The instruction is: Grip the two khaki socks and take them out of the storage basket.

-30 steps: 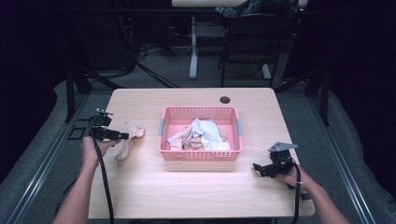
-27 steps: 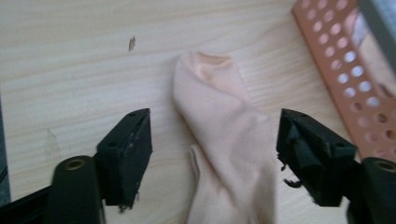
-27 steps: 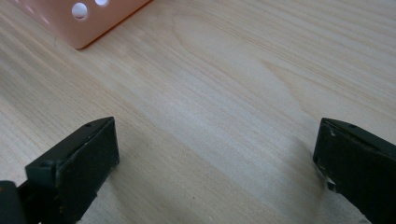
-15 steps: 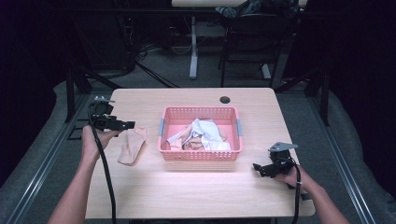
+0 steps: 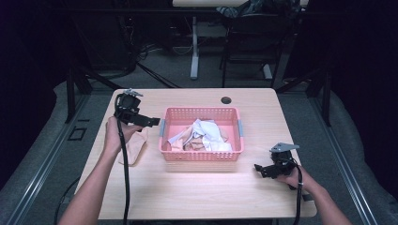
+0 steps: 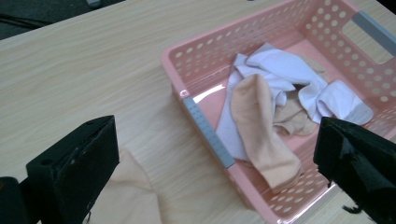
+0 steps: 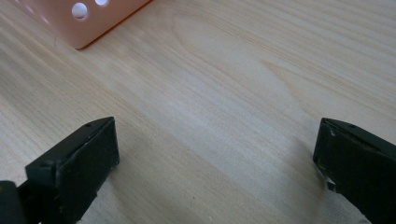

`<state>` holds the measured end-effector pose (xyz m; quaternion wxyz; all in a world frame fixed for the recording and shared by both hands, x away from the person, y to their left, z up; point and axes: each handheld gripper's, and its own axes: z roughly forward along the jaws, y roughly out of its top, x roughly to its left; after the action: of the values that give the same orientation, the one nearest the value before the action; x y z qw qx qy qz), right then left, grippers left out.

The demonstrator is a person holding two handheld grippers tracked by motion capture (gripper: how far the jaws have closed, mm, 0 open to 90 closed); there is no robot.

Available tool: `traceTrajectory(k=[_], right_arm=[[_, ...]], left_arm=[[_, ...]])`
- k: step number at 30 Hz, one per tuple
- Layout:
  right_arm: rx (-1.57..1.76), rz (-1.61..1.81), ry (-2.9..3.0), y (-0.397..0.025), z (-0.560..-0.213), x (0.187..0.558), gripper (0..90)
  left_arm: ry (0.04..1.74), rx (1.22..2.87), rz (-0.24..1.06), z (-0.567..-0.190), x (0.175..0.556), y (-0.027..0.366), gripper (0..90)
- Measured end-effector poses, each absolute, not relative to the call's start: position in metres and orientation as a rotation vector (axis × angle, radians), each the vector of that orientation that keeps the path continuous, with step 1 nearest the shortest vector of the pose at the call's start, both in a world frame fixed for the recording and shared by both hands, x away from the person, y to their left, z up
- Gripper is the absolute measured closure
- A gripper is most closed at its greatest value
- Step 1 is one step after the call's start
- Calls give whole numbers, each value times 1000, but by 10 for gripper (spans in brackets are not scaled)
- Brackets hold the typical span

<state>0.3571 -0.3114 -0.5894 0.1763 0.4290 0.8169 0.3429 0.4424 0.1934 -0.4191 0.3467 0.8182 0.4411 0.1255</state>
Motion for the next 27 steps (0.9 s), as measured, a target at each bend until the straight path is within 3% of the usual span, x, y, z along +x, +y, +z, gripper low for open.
traceTrajectory(k=[16, 23, 24, 25, 27], right_arm=[[1215, 970, 2313, -311, -589, 357, 0], [1215, 970, 2314, -311, -589, 357, 0], [1215, 971, 2314, -311, -589, 357, 0], [1215, 970, 2314, -311, -589, 357, 0], [1214, 971, 2314, -311, -589, 357, 0]], left_arm=[[1067, 2234, 215, -453, 457, 129, 34], [1058, 2313, 183, -476, 462, 110, 158], [1050, 2328, 174, -480, 462, 108, 188], [1043, 2339, 161, -482, 463, 106, 277], [1044, 2365, 151, -487, 463, 102, 340]])
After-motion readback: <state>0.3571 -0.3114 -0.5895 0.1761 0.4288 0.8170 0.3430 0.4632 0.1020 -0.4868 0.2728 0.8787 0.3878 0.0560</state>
